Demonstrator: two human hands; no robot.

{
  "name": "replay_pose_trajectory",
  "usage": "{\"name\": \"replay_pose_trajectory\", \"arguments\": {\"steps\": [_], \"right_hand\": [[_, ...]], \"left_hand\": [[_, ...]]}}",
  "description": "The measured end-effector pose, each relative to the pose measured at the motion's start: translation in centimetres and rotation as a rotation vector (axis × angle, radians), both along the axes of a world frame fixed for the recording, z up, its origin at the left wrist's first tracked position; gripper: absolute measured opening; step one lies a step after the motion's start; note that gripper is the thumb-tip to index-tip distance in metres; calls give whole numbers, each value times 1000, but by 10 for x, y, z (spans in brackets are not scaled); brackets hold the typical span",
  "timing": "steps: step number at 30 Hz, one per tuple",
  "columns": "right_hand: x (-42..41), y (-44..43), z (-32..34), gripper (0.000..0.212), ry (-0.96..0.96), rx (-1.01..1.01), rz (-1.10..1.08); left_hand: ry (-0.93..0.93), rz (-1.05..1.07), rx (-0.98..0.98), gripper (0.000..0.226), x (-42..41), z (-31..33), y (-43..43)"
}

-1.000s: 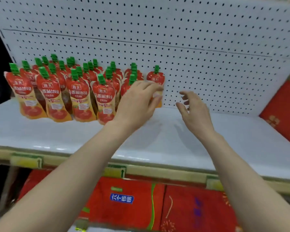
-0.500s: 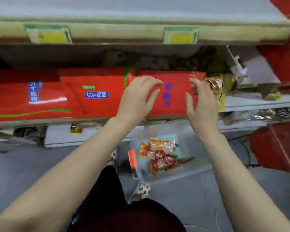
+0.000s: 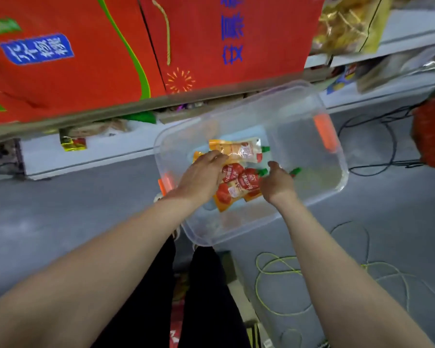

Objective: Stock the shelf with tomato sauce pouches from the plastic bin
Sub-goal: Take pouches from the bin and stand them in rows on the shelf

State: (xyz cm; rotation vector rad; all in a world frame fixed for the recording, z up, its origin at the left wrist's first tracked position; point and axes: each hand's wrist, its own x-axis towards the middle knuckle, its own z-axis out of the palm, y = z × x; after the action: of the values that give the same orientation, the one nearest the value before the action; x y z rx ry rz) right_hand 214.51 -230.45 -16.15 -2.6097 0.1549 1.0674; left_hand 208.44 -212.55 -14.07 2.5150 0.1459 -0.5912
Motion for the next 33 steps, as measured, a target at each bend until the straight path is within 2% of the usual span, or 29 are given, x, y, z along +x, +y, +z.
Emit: {"name": "replay_pose_trajectory", "arguments": {"steps": [3, 7, 10, 14, 16, 18, 21, 23, 25, 27, 30, 31, 33], "right_hand": [[7, 4, -40, 35, 100, -117, 89], [14, 18, -79, 37, 200, -170, 149], [17, 29, -104, 49, 173, -257, 38], [18, 31, -116, 54, 84, -229, -157], [27, 26, -115, 54, 64, -159, -258], [43, 21, -111, 61, 9, -2, -410], [59, 18, -97, 65, -299, 199, -575], [61, 20, -93, 66, -375, 233, -670], [57, 26, -95, 74, -199, 173, -730], [55, 33, -97, 72, -22, 107, -709], [58, 34, -101, 73, 39, 146, -703], [59, 33, -101, 71, 59, 170, -681], [60, 28, -99, 56, 75, 203, -648]], "left_hand": [[60, -12, 46, 55, 18, -44, -5], [64, -85, 150, 64, 41, -94, -13], [103, -163, 221, 70, 56, -115, -18], [43, -154, 363, 67, 59, -142, -14], [44, -123, 409, 70, 60, -144, -12], [115, -83, 425, 63, 64, -138, -11], [193, -13, 450, 59, 66, -129, -6], [183, -15, 455, 55, 63, -125, -5], [183, -15, 440, 50, 58, -125, -6], [197, 45, 385, 45, 54, -123, -9], [256, 169, 247, 37, 51, -115, -10], [227, 188, 248, 38, 49, -111, -10], [22, 135, 379, 47, 44, -103, -8]]}}
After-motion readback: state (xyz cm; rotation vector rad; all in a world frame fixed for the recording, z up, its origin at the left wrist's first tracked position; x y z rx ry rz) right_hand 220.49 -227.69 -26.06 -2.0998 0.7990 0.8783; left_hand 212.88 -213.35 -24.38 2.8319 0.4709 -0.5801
